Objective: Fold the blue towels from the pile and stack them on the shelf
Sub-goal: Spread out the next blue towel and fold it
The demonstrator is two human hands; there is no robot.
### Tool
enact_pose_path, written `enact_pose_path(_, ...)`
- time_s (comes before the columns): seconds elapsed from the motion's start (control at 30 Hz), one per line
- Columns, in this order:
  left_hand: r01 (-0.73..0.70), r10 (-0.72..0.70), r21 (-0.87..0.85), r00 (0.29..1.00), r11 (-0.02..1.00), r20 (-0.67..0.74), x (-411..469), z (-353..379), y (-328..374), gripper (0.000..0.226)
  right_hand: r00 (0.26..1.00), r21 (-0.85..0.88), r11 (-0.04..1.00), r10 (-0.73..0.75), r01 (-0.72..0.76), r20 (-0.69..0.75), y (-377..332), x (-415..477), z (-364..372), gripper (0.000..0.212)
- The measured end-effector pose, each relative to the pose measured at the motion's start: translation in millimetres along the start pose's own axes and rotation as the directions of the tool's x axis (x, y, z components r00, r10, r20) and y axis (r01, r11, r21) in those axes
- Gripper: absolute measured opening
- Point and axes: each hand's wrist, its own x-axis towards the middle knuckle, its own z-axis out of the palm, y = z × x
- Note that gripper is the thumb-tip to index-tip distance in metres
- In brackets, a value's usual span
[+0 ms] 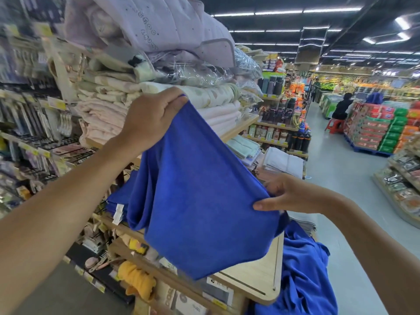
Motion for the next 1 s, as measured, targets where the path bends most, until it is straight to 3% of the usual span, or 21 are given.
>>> enact_pose_path(0.17,0.036,-0.036,-0.034,0.999,0.999,-0.012,-16,-4,-15,0.037,1.000,0.052,0.999,-0.014,0.013,0.016,14,-8,0,0.064)
enact_pose_path(0.27,0.071,-0.073,-0.081,0.997,0.994,-0.021,-25,-5,-21,0.032,0.997,0.212,0.976,-0.065,0.057,0.031,19,-13,1,0.040)
enact_pose_path(0.4,0.169,-0.179,-0.187,0.983,0.968,-0.041,-45,-6,-31,0.038,0.998,0.522,0.853,-0.034,-0.002,0.059,35,-20,5,0.033)
enact_pose_path(0.47,0.218,-0.228,-0.214,0.973,0.952,-0.021,-61,-5,-34,0.035,0.993,0.445,0.891,-0.050,0.093,-0.107,40,-18,18,0.009)
enact_pose_path(0.53,0.268,-0.278,-0.238,0.961,0.933,-0.005,-84,-2,-37,0.035,0.915,0.190,0.974,-0.041,0.127,-0.402,43,-13,32,0.034)
enact_pose_path(0.6,0.322,-0.329,-0.267,0.944,0.908,0.020,-108,3,-40,0.033,0.834,0.187,0.972,-0.015,0.141,-0.552,43,-10,45,0.051)
enact_pose_path(0.67,0.372,-0.372,-0.284,0.926,0.884,0.055,-127,10,-43,0.033,0.819,0.262,0.960,0.067,0.104,-0.570,46,-8,57,0.052)
enact_pose_path(0.77,0.438,-0.420,-0.307,0.899,0.845,0.125,-150,21,-51,0.035,0.794,0.235,0.971,0.183,-0.052,-0.580,51,-2,74,0.011)
enact_pose_path(0.9,0.475,-0.424,-0.404,0.880,0.782,0.215,-170,32,-64,0.043,0.699,0.375,0.919,0.350,-0.126,-0.624,53,5,92,0.048)
enact_pose_path(1.0,0.508,-0.445,-0.446,0.861,0.737,0.245,-175,37,-74,0.042,0.702,0.535,0.843,0.411,-0.052,-0.581,44,3,94,0.035)
